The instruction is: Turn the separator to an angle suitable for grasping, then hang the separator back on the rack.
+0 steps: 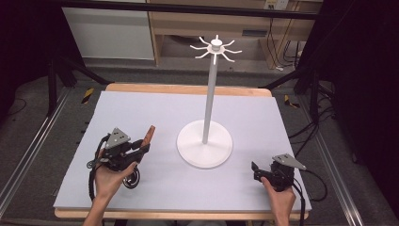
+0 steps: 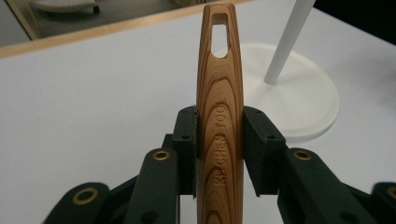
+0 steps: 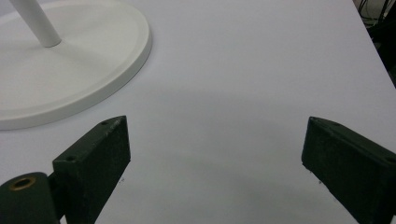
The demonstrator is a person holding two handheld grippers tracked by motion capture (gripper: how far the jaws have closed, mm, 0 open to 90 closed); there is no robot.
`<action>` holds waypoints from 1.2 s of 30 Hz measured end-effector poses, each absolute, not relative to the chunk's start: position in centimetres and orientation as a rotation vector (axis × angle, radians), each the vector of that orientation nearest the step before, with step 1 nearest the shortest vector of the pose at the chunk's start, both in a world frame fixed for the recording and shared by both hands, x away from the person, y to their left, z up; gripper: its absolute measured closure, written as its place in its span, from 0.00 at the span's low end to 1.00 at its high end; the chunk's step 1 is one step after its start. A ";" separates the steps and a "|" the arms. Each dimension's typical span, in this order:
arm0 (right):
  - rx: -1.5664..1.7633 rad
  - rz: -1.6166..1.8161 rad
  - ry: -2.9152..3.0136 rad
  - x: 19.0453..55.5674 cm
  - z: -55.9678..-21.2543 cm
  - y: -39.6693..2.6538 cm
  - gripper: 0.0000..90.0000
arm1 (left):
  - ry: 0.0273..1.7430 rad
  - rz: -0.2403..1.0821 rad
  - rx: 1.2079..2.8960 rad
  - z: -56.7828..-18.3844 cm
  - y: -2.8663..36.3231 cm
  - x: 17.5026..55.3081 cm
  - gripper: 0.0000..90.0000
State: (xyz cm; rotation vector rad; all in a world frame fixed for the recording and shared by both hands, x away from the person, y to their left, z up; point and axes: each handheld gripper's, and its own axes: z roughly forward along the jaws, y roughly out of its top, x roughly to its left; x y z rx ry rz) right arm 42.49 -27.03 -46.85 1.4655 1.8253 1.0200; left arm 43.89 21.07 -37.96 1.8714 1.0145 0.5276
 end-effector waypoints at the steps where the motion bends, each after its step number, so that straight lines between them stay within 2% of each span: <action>1: 1.463 1.018 1.829 42.5 -46.9 -27.0 0.09 | 1.008 0.537 1.852 -37.8 21.1 43.8 0.75; 19: 1.462 1.015 1.828 42.6 -46.9 -26.9 0.09 | 0.943 0.572 1.708 -35.3 21.7 42.5 0.75; 36: 1.451 1.022 1.833 42.4 -46.9 -26.9 0.09 | 0.894 0.590 1.658 -32.0 20.8 43.3 0.75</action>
